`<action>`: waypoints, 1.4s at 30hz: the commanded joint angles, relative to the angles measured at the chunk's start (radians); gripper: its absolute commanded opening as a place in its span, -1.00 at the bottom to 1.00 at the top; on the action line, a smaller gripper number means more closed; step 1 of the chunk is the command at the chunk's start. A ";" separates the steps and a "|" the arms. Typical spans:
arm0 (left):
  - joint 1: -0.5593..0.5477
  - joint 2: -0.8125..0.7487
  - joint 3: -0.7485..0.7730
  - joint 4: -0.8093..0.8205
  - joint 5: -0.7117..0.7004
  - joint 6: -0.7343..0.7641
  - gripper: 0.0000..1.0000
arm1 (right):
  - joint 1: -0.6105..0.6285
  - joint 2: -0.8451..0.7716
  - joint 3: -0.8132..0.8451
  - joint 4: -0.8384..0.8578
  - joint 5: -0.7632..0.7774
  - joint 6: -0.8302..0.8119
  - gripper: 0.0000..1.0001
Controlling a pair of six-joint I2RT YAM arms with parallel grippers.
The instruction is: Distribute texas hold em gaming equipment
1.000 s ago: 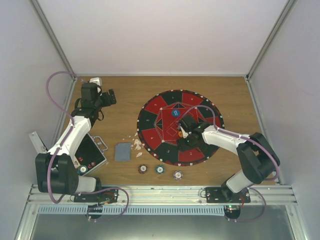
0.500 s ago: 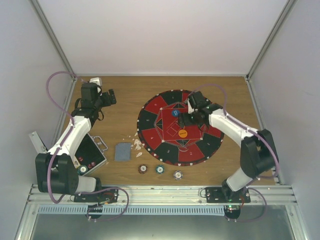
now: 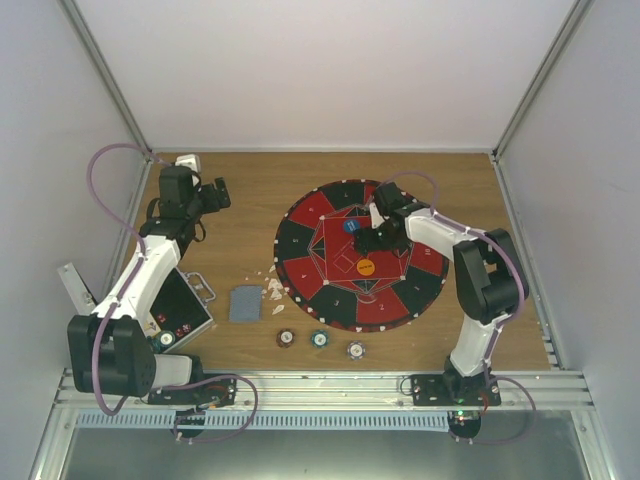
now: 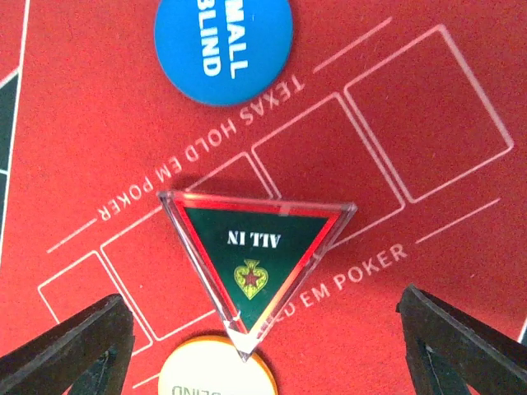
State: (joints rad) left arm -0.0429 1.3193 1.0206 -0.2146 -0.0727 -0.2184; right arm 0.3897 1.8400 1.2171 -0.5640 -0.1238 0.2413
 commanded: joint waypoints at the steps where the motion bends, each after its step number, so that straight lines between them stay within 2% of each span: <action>1: 0.001 -0.026 -0.021 0.016 -0.018 -0.018 0.98 | 0.009 -0.010 -0.032 -0.010 -0.021 -0.056 0.75; 5: 0.002 -0.023 -0.018 0.013 -0.020 -0.021 0.98 | 0.048 -0.007 -0.039 -0.035 0.021 -0.076 0.75; 9: 0.002 -0.023 -0.017 0.012 -0.027 -0.019 0.98 | 0.066 -0.009 -0.073 -0.044 0.033 -0.064 0.61; 16: 0.001 -0.016 -0.027 0.015 -0.026 -0.031 0.98 | 0.115 -0.018 -0.096 -0.077 0.088 -0.073 0.51; 25: 0.002 -0.011 -0.028 0.015 -0.035 -0.029 0.98 | 0.117 -0.061 -0.125 -0.111 0.059 -0.053 0.39; 28: 0.002 -0.006 -0.030 0.014 -0.033 -0.034 0.98 | 0.116 -0.056 -0.145 -0.111 0.093 -0.043 0.29; 33: 0.002 -0.003 -0.023 0.013 -0.032 -0.030 0.98 | 0.086 -0.048 -0.149 -0.107 0.209 -0.036 0.11; 42: 0.002 -0.008 -0.019 0.012 -0.038 -0.030 0.98 | -0.066 0.015 -0.081 -0.013 0.225 -0.058 0.01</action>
State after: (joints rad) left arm -0.0429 1.3136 1.0039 -0.2226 -0.0982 -0.2436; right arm 0.3725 1.8011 1.0981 -0.6186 0.0406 0.1913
